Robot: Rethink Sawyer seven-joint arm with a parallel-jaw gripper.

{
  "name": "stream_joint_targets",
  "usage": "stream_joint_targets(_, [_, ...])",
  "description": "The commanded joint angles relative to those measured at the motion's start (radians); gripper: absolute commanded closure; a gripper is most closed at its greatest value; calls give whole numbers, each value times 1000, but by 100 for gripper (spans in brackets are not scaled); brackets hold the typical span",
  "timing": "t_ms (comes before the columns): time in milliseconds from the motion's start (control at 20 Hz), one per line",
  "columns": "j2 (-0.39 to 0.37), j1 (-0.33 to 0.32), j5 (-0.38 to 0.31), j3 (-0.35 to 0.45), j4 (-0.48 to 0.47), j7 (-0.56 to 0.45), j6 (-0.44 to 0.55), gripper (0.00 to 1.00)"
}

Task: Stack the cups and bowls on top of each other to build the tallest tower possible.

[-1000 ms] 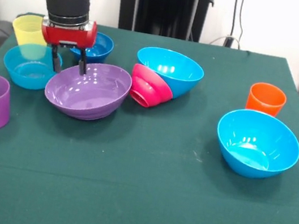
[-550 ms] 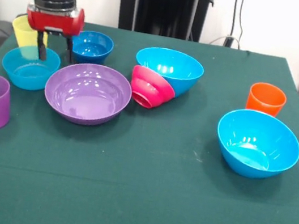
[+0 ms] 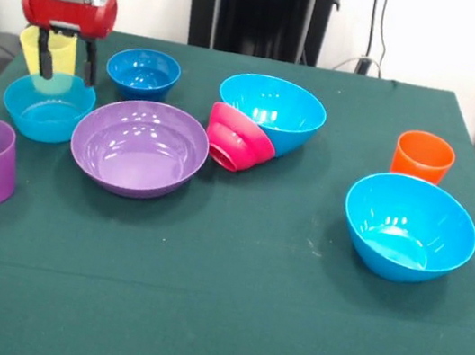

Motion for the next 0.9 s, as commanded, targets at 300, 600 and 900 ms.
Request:
stream_joint_targets(300, [158,21,-127,-24,-93,-297,27,0])
stream_joint_targets(600, [194,7,-140,-27,-126,-341,52,0])
stream_joint_targets(900, [172,-44,-153,-22,-94,-364,54,0])
